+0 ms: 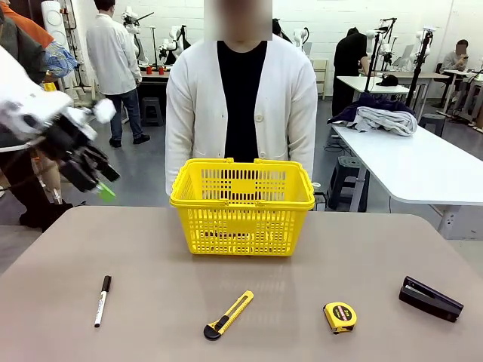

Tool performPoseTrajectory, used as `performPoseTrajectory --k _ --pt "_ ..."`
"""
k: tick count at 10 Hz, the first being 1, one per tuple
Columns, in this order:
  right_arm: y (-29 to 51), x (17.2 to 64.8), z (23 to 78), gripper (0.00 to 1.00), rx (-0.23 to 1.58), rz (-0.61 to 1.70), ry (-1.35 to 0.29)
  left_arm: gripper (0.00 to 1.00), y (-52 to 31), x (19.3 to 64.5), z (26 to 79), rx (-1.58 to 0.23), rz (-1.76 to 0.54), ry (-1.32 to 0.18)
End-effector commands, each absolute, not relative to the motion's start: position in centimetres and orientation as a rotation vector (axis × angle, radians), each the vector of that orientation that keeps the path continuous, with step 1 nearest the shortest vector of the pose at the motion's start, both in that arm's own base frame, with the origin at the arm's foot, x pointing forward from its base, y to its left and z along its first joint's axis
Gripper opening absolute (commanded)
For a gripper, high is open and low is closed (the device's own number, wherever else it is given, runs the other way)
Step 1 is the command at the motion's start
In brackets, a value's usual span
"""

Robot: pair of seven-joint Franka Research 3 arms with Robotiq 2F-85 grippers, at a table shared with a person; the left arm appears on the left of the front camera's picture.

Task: Place the items the person wants into the basket.
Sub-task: Pick up the item the person points to and place it in the Market Basket.

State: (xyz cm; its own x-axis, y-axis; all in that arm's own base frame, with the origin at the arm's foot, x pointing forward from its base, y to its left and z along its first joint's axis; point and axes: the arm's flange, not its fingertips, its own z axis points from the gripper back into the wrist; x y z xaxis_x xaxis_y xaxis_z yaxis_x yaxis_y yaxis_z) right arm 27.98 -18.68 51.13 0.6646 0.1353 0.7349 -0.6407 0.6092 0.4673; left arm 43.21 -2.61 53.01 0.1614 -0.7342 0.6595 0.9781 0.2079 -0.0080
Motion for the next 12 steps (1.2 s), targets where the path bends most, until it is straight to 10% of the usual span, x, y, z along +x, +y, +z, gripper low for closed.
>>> performPoseTrajectory --k 1,12 --pt "-18.7 28.1 51.3 1.00 0.812 0.502 -0.742 1.00 4.6 40.7 54.9 -0.690 -1.291 -0.753" --pt "-18.7 28.1 51.3 1.00 0.812 0.502 -0.742 1.00 15.0 35.8 53.8 -0.755 -1.103 -0.936"
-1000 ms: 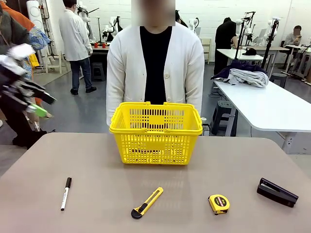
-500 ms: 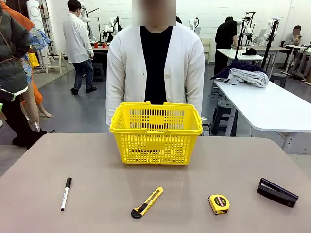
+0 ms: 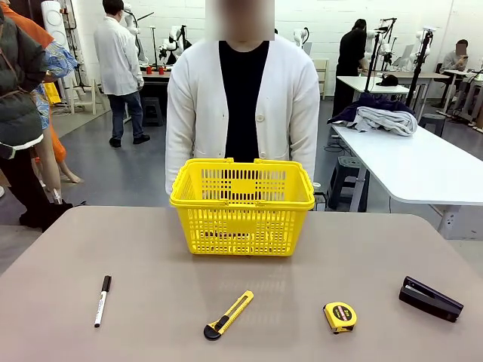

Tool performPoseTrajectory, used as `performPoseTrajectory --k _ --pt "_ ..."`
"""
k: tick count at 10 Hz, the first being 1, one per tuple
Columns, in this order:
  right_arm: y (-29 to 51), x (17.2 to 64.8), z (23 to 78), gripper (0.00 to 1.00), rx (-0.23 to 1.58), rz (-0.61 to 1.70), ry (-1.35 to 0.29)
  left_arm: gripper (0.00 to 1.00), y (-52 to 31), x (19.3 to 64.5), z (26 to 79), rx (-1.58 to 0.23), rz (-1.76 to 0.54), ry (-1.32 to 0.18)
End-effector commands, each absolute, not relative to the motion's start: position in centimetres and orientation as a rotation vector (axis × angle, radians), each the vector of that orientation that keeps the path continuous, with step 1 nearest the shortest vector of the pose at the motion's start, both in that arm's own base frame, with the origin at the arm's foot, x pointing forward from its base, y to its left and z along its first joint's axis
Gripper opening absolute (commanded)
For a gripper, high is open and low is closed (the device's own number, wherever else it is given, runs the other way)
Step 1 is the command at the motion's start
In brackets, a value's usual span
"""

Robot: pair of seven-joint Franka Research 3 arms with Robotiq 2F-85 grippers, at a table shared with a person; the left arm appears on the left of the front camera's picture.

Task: Place the items the person wants into the basket.
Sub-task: Pick up the item the person points to and place it in the Market Basket.

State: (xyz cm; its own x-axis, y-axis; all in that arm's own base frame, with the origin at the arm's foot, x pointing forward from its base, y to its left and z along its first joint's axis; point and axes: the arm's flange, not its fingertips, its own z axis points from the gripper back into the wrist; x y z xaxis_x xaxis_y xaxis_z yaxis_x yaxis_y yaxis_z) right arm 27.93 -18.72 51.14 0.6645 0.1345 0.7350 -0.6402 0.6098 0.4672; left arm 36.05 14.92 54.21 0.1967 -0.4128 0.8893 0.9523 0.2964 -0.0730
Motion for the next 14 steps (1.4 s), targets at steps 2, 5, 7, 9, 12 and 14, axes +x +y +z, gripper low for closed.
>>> performPoseTrajectory --k 2,5,7,9,12,14 --pt "-18.69 28.14 51.27 1.00 0.812 0.502 -0.742 1.00 14.92 36.05 54.21 -0.747 -1.092 -0.898" --pt "-18.69 28.14 51.27 1.00 0.812 0.502 -0.742 1.00 14.92 36.05 54.21 -0.747 -1.092 -0.898" --pt "-18.69 28.14 51.27 1.00 0.812 0.502 -0.742 1.00 14.92 36.05 54.21 -0.747 -1.092 -0.898" --pt "-18.69 28.14 51.27 1.00 0.812 0.502 -0.742 1.00 14.92 36.05 54.21 -0.747 -1.092 -0.898" --pt "-18.69 28.14 51.27 1.00 0.812 0.502 -0.742 1.00 14.92 36.05 54.21 -0.747 -1.092 -0.898" --pt "-18.69 28.14 51.27 1.00 0.812 0.502 -0.742 1.00 14.92 36.05 54.21 -0.747 -1.092 -0.898"
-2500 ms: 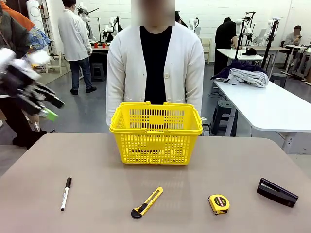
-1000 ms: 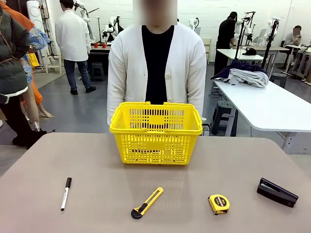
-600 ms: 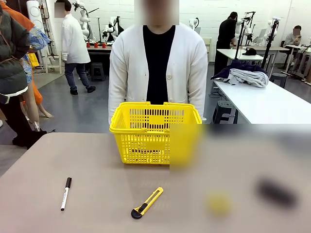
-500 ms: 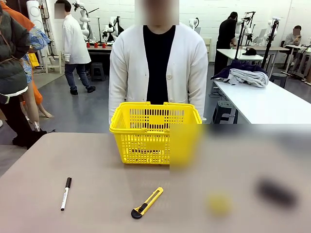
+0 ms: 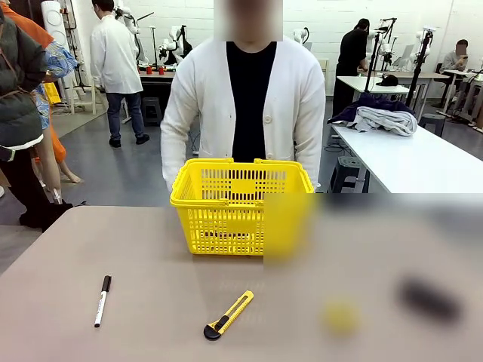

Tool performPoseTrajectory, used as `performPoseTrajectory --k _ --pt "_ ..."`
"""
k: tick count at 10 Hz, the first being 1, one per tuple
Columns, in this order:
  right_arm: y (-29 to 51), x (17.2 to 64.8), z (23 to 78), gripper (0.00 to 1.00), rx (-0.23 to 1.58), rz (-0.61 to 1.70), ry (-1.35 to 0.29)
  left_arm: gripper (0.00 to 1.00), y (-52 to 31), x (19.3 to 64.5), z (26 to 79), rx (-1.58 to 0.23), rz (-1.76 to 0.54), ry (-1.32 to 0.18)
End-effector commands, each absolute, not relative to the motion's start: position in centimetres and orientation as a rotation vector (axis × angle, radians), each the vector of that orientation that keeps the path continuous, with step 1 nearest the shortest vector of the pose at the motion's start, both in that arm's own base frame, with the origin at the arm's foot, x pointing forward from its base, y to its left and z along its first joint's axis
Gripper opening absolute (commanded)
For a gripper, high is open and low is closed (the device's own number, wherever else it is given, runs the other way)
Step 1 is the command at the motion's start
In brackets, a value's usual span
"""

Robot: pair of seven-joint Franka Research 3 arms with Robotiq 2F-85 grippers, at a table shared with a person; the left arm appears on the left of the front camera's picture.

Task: Place the items the person wants into the basket.
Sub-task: Pick up the item the person points to and place it in the Market Basket.

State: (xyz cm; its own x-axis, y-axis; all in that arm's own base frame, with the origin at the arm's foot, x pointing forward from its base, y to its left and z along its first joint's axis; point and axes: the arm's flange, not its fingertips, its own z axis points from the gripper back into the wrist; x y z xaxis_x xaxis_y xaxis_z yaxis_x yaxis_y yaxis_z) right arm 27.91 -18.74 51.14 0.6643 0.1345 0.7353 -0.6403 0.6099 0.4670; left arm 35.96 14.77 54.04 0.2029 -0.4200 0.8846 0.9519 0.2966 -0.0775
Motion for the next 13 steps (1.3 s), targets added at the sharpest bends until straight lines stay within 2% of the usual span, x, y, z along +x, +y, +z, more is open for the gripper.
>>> performPoseTrajectory --k 1,13 --pt "-18.69 28.14 51.27 1.00 0.812 0.502 -0.742 1.00 14.92 36.05 54.21 -0.747 -1.092 -0.898" --pt "-18.69 28.14 51.27 1.00 0.812 0.502 -0.742 1.00 14.92 36.05 54.21 -0.747 -1.092 -0.898"
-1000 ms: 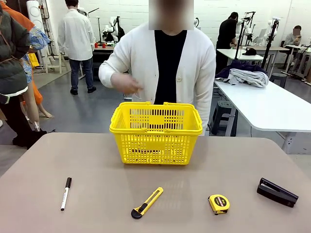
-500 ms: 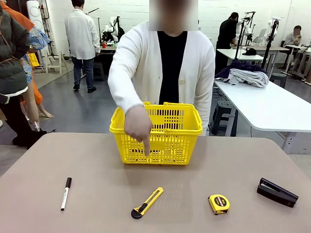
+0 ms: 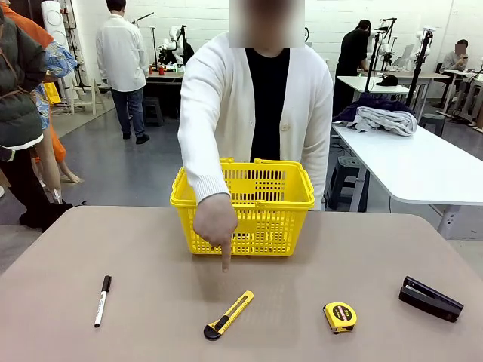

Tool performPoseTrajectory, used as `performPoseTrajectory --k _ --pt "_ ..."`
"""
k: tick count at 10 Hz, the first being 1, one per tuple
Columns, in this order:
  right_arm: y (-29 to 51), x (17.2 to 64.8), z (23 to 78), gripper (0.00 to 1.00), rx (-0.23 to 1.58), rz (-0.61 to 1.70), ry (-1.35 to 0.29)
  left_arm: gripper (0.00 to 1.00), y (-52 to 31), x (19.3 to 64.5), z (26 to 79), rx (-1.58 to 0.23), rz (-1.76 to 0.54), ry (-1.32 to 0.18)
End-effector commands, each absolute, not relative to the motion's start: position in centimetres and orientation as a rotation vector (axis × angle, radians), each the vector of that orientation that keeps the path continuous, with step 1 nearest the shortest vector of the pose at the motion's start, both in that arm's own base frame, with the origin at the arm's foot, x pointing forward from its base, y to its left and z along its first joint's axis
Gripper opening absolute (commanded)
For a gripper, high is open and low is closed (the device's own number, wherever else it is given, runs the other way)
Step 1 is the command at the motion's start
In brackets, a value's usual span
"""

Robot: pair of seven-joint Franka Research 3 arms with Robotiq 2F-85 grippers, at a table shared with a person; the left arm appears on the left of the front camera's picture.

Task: Place the items the person wants into the basket.
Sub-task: Pick up the item the person points to and place it in the Market Basket.

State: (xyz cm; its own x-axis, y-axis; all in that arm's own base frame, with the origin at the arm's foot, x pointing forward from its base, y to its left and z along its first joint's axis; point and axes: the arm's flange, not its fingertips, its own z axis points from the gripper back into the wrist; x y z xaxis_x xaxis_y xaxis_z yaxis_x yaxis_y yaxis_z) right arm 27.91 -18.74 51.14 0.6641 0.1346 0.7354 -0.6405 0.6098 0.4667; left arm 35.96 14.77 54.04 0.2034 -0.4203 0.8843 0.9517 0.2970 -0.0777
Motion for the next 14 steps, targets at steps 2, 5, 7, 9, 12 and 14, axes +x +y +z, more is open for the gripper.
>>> performPoseTrajectory --k 2,5,7,9,12,14 --pt "-18.7 28.1 51.3 1.00 0.812 0.502 -0.742 1.00 14.9 36.1 54.2 -0.747 -1.092 -0.898" --pt "-18.7 28.1 51.3 1.00 0.812 0.502 -0.742 1.00 14.9 36.1 54.2 -0.747 -1.092 -0.898" --pt "-18.7 28.1 51.3 1.00 0.812 0.502 -0.742 1.00 12.9 35.6 54.7 -0.670 -1.089 -0.843" --pt "-18.7 28.1 51.3 1.00 0.812 0.502 -0.742 1.00 5.8 34.3 57.2 -0.565 -1.142 -0.705" --pt "-18.7 28.1 51.3 1.00 0.812 0.502 -0.742 1.00 -5.0 33.7 59.7 -0.398 -1.096 -0.458" --pt "-18.7 28.1 51.3 1.00 0.812 0.502 -0.742 1.00 -11.9 34.3 59.9 -0.350 -1.103 -0.308"
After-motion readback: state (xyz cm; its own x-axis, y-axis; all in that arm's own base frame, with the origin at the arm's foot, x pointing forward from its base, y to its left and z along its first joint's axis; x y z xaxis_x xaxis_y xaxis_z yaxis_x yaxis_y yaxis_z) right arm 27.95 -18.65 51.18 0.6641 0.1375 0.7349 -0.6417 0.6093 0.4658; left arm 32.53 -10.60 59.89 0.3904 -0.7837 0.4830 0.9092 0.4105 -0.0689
